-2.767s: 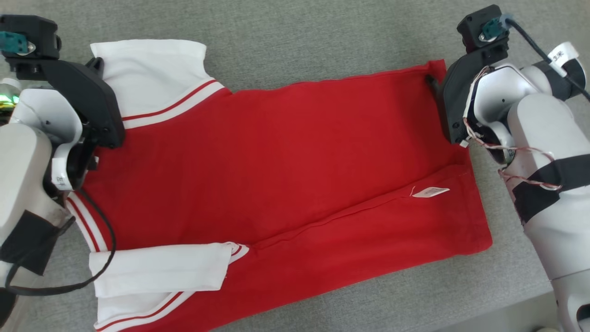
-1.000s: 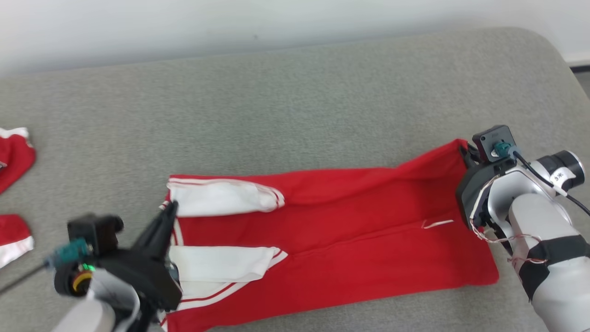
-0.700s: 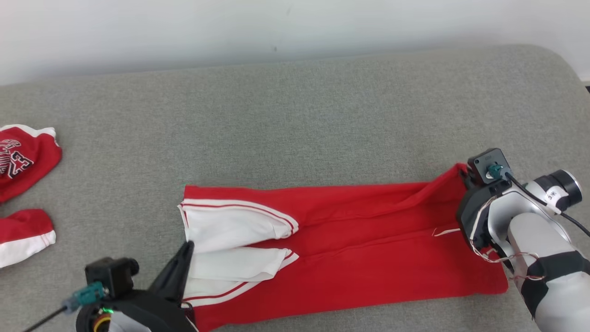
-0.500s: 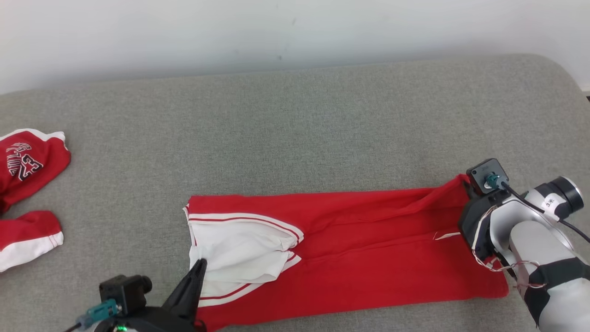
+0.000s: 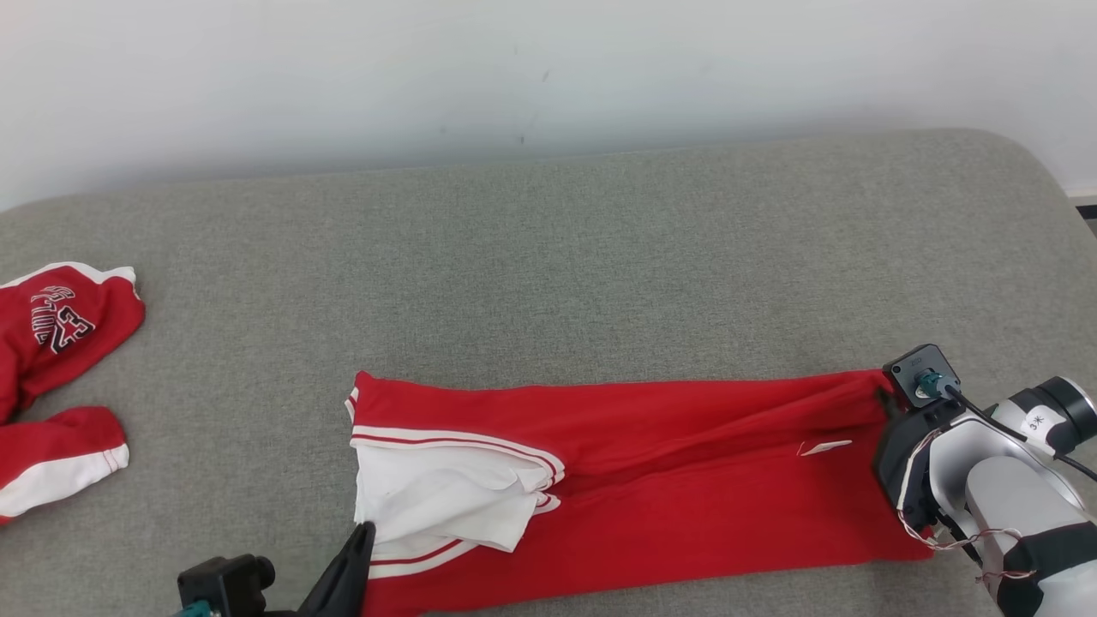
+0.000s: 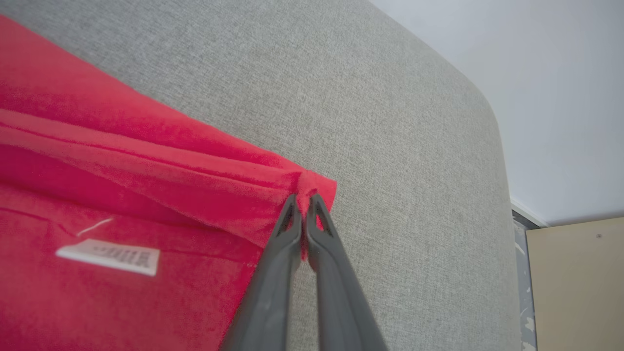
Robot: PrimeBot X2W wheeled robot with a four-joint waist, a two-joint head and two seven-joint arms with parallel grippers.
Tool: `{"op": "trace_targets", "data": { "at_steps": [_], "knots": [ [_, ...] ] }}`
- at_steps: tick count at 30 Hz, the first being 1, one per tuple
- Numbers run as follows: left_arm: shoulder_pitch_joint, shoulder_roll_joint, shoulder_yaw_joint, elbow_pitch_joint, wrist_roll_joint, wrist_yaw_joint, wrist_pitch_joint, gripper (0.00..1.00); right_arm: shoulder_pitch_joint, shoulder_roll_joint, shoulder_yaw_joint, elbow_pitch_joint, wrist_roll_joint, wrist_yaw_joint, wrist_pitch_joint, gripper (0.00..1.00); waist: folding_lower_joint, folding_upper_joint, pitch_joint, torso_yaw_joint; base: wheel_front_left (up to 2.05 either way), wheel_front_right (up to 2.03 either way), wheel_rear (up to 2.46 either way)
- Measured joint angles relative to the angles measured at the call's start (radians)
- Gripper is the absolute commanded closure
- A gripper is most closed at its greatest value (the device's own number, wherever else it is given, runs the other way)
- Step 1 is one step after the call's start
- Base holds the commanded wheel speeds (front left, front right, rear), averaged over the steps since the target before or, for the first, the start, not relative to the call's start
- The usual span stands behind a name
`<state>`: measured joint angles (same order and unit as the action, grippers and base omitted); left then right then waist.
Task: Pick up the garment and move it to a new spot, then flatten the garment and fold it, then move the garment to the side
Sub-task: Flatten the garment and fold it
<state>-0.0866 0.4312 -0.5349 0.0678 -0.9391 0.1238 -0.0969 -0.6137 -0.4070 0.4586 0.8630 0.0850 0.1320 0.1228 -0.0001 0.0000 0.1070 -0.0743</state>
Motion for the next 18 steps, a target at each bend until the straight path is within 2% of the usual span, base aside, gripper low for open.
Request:
{"op": "trace_targets", "data": {
  "at_steps": [1,2,3,12,18],
  "knots": [
    [0.003,-0.002,-0.002,0.003,0.0,0.002,-0.001,0.67,0.002,0.0,0.0,-0.001,0.003,0.0,0.0,0.0,0.0001,0.0,-0.001,-0.001,0.0,0.0,0.0],
    [0.003,-0.002,-0.002,0.003,0.0,0.002,-0.001,0.2,0.002,0.0,0.0,-0.001,0.003,0.0,0.0,0.0,0.0001,0.0,-0.001,-0.001,0.0,0.0,0.0],
    [0.005,-0.004,-0.004,0.005,0.0,0.005,-0.003,0.01,0.003,0.0,0.0,-0.002,0.005,0.0,0.0,0.0,0.0,0.0,-0.002,-0.003,0.0,0.0,0.0],
    [0.095,-0.025,-0.008,0.045,-0.015,0.02,-0.045,0.0,0.058,0.002,-0.045,-0.026,0.029,0.0,-0.049,0.0,0.0001,0.0,-0.043,-0.008,0.0,0.0,0.0],
    [0.157,-0.04,0.003,0.069,-0.02,0.017,-0.115,0.0,0.129,0.001,-0.119,-0.066,0.038,0.0,-0.081,0.0,0.0,0.0,-0.093,-0.006,0.0,0.0,0.0]
  ]
}}
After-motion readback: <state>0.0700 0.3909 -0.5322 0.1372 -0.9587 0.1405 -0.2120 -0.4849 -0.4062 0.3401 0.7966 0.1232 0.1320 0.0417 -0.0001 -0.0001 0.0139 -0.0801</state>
